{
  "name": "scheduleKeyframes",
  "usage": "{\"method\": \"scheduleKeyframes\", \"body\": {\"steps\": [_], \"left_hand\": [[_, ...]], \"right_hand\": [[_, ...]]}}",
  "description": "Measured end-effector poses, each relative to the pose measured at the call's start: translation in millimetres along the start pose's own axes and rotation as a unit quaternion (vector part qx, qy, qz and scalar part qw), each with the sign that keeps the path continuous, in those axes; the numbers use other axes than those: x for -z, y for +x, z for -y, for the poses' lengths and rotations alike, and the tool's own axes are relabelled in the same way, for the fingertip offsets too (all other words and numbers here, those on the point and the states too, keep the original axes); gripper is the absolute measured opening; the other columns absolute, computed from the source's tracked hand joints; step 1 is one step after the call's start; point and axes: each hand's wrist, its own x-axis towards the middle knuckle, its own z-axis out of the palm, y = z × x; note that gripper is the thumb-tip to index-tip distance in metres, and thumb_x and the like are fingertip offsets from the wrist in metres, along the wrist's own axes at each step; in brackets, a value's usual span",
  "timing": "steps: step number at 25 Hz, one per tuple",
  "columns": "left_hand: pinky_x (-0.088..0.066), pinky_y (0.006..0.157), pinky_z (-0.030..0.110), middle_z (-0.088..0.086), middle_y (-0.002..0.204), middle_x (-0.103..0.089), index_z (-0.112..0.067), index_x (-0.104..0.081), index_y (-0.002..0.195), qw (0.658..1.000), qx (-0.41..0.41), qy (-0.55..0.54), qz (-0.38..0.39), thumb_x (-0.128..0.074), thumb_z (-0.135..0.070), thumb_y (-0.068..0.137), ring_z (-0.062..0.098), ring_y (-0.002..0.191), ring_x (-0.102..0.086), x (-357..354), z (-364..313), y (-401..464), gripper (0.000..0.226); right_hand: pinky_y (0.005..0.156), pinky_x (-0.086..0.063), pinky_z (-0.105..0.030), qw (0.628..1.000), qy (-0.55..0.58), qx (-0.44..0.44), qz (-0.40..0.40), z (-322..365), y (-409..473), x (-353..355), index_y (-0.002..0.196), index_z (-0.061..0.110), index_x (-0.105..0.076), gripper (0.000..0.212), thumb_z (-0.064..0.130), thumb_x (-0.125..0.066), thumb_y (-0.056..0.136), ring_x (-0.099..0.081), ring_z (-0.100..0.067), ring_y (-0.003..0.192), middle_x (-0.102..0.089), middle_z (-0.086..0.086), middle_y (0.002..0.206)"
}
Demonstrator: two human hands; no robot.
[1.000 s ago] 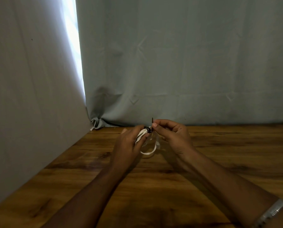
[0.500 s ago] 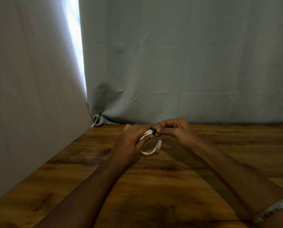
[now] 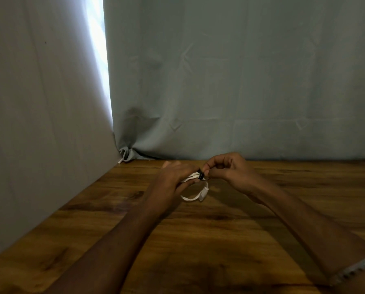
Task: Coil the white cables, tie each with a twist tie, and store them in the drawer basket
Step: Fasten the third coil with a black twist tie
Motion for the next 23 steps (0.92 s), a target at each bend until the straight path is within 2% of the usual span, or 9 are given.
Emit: {"method": "scheduleKeyframes", "body": {"steps": [3,6,8,13,15,17,18,20,23], "left_hand": [[-0.041,0.083,0.033,-0.016,0.107,-0.072,-0.032,-0.070,0.120,0.999,0.033,-0.041,-0.004,-0.054,-0.045,0.100,0.004,0.095,-0.058,-5.0,4.8,-1.2,0.028],[-0.045,0.085,0.040,-0.014,0.106,-0.073,-0.031,-0.071,0.118,0.997,0.049,-0.066,-0.011,-0.057,-0.042,0.100,0.006,0.096,-0.063,-8.2,4.8,-1.9,0.025],[-0.045,0.086,0.040,-0.015,0.107,-0.073,-0.033,-0.070,0.117,0.996,0.054,-0.075,-0.009,-0.056,-0.044,0.100,0.004,0.097,-0.063,-8.4,4.2,-2.2,0.024],[-0.043,0.087,0.038,-0.015,0.108,-0.073,-0.035,-0.069,0.117,0.996,0.053,-0.066,0.010,-0.055,-0.047,0.099,0.004,0.099,-0.062,-10.4,5.3,-2.4,0.025],[-0.041,0.086,0.035,-0.015,0.108,-0.073,-0.036,-0.068,0.117,0.997,0.048,-0.062,0.010,-0.052,-0.052,0.099,0.004,0.099,-0.062,-9.1,5.4,-2.5,0.029],[-0.041,0.085,0.035,-0.017,0.107,-0.072,-0.039,-0.067,0.118,0.998,0.044,-0.050,0.022,-0.050,-0.055,0.099,0.005,0.099,-0.061,-6.6,5.2,-2.6,0.030],[-0.041,0.086,0.036,-0.018,0.106,-0.071,-0.039,-0.067,0.118,0.998,0.041,-0.043,0.030,-0.049,-0.055,0.100,0.005,0.097,-0.060,-5.4,4.8,-2.6,0.030],[-0.041,0.085,0.037,-0.018,0.104,-0.071,-0.041,-0.066,0.120,0.998,0.032,-0.028,0.040,-0.047,-0.058,0.100,0.006,0.095,-0.058,-4.3,5.5,-3.0,0.033],[-0.043,0.083,0.039,-0.017,0.104,-0.071,-0.045,-0.063,0.120,0.999,0.022,-0.002,0.037,-0.038,-0.067,0.099,0.008,0.093,-0.056,-1.8,5.8,-2.7,0.039]], "right_hand": [[0.093,-0.056,-0.036,1.000,-0.017,0.008,0.006,-1.0,-1.0,-0.4,0.086,0.011,-0.079,0.012,0.000,-0.074,0.088,-0.074,-0.029,0.096,-0.079,-0.012,0.093],[0.087,-0.057,-0.032,0.999,-0.029,0.014,-0.005,-0.9,-1.0,-1.3,0.084,0.013,-0.079,0.013,0.002,-0.074,0.088,-0.073,-0.019,0.085,-0.079,-0.007,0.087],[0.083,-0.056,-0.030,0.999,-0.035,0.016,-0.015,-0.8,-1.5,-3.4,0.082,0.018,-0.079,0.016,0.004,-0.075,0.088,-0.070,-0.011,0.079,-0.078,-0.005,0.084],[0.081,-0.057,-0.034,0.998,-0.047,0.022,-0.024,-4.7,-0.6,-5.7,0.083,0.023,-0.079,0.014,0.011,-0.075,0.090,-0.070,-0.010,0.078,-0.078,-0.004,0.083],[0.075,-0.054,-0.025,0.999,-0.047,0.020,-0.015,-5.4,0.3,-4.5,0.086,0.020,-0.079,0.012,0.011,-0.075,0.091,-0.068,-0.003,0.075,-0.076,0.000,0.081],[0.068,-0.045,-0.010,0.998,-0.060,0.017,-0.001,-3.7,-0.9,-3.3,0.091,0.015,-0.080,0.008,0.010,-0.074,0.092,-0.063,0.007,0.067,-0.074,0.005,0.081],[0.064,-0.042,-0.008,0.997,-0.073,0.020,0.004,-3.0,-1.2,-2.5,0.094,0.013,-0.080,0.007,0.010,-0.073,0.093,-0.061,0.010,0.064,-0.073,0.006,0.083],[0.061,-0.038,-0.010,0.994,-0.105,0.032,0.011,-3.1,-2.1,-1.2,0.097,0.013,-0.079,0.008,0.012,-0.072,0.094,-0.057,0.014,0.061,-0.071,0.007,0.087],[0.064,-0.034,-0.017,0.990,-0.131,0.041,0.011,-2.5,-3.2,-2.4,0.096,0.017,-0.079,0.007,0.013,-0.073,0.094,-0.057,0.014,0.064,-0.072,0.008,0.090]]}}
